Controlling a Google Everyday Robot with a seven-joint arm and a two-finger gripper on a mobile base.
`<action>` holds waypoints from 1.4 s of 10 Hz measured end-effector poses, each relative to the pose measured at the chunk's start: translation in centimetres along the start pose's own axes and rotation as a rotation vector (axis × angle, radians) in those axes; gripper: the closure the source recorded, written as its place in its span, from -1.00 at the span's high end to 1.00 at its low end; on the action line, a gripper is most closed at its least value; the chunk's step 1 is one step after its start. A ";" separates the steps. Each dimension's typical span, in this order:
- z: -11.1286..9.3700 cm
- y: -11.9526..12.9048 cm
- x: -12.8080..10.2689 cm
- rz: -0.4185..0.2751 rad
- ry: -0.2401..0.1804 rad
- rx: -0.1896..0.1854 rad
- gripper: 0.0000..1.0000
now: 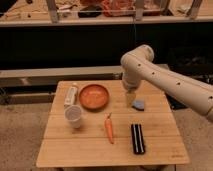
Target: Move the arm in a circular motion
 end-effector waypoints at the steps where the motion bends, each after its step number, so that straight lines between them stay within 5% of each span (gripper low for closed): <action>1: 0.0 0.8 1.1 0.018 -0.002 -0.003 0.60; 4: 0.3 2.7 4.6 0.067 -0.027 -0.022 0.60; 9: -0.1 5.9 5.2 0.077 -0.027 -0.042 0.60; 14: 0.0 6.9 0.4 0.031 -0.008 -0.057 0.60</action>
